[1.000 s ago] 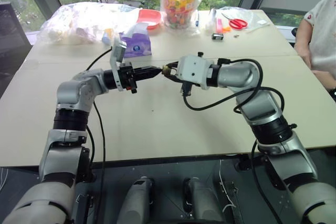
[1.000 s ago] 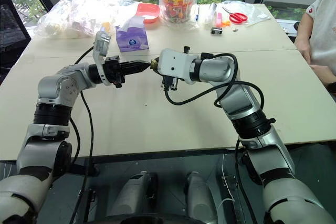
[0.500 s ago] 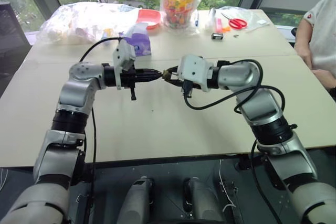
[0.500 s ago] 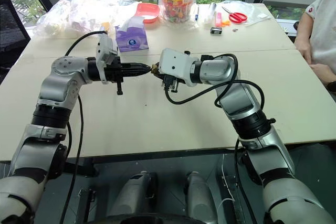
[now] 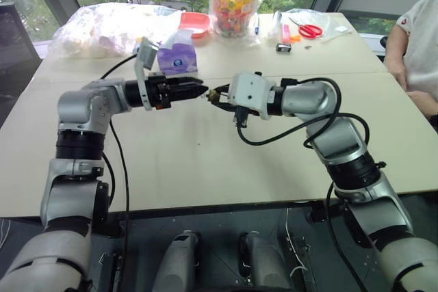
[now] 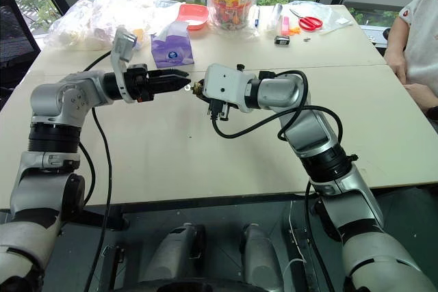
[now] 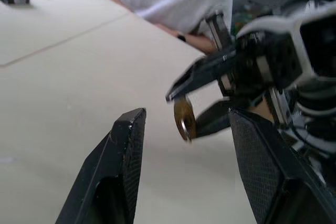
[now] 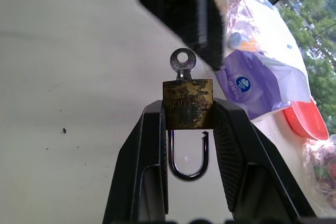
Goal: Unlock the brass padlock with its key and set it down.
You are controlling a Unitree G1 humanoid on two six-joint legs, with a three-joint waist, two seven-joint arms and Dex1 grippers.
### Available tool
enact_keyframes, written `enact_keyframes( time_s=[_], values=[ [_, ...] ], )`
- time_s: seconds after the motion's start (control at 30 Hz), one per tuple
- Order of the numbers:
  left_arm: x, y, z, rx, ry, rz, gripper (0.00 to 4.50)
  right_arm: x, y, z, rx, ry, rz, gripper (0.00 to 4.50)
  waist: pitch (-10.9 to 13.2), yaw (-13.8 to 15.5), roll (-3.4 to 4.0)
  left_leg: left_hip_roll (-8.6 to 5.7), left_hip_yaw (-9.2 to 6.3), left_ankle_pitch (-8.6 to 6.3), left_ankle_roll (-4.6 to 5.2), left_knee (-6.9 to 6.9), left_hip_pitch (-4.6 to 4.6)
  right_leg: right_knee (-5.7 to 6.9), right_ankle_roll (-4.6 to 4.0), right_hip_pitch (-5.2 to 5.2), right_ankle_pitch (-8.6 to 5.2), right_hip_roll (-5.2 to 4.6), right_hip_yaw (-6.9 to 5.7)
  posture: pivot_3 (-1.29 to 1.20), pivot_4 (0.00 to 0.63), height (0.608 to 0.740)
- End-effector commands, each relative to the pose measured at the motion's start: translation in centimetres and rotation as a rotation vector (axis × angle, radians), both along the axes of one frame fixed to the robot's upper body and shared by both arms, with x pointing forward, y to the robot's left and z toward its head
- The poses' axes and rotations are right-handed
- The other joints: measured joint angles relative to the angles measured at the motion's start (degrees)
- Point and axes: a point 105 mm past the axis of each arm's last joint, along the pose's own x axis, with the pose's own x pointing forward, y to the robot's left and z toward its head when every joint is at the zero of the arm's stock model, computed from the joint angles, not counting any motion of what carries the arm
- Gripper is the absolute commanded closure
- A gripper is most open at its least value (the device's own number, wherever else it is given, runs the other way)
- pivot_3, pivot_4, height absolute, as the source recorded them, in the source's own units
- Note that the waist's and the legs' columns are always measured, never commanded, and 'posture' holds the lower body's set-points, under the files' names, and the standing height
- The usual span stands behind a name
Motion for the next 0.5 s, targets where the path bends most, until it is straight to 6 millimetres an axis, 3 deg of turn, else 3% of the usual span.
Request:
enact_keyframes(
  time_s=[0.03, 0.3, 0.37, 0.5],
  values=[
    [-0.1, -0.4, 0.5, 0.008, -0.035, -0.015, 1.89, -0.6, 0.8, 2.0, 0.013, -0.088, 0.034, 3.82, 0.00, -0.03, 0.00, 0.00, 0.01, 0.00, 0.00, 0.00, 0.00, 0.00, 0.00, 0.00, 0.00, 0.00, 0.00, 0.00, 0.150, 0.740],
    [-0.1, -1.6, -0.6, 0.048, -0.026, -0.056, 1.89, -0.8, 1.0, 2.2, 0.014, -0.102, 0.035, 3.82, 0.00, 0.01, 0.00, 0.00, 0.00, 0.00, 0.00, 0.00, 0.00, 0.02, 0.00, 0.00, 0.00, 0.00, 0.00, 0.00, 0.150, 0.740],
    [-0.1, -1.7, -0.6, 0.045, -0.025, -0.060, 2.42, -0.8, 1.0, 2.2, 0.014, -0.104, 0.035, 3.82, 0.00, -0.02, 0.00, 0.00, 0.00, 0.00, 0.00, 0.00, 0.00, 0.02, 0.00, 0.00, 0.00, 0.00, 0.01, 0.00, 0.150, 0.740],
    [0.3, -2.0, -0.8, 0.055, -0.028, -0.050, 4.17, -0.8, 1.0, 2.3, 0.017, -0.107, 0.032, 3.82, 0.00, 0.02, 0.00, 0.00, 0.00, 0.00, 0.00, -0.01, 0.00, 0.02, 0.00, -0.01, 0.00, 0.00, 0.00, 0.00, 0.150, 0.740]
  ],
)
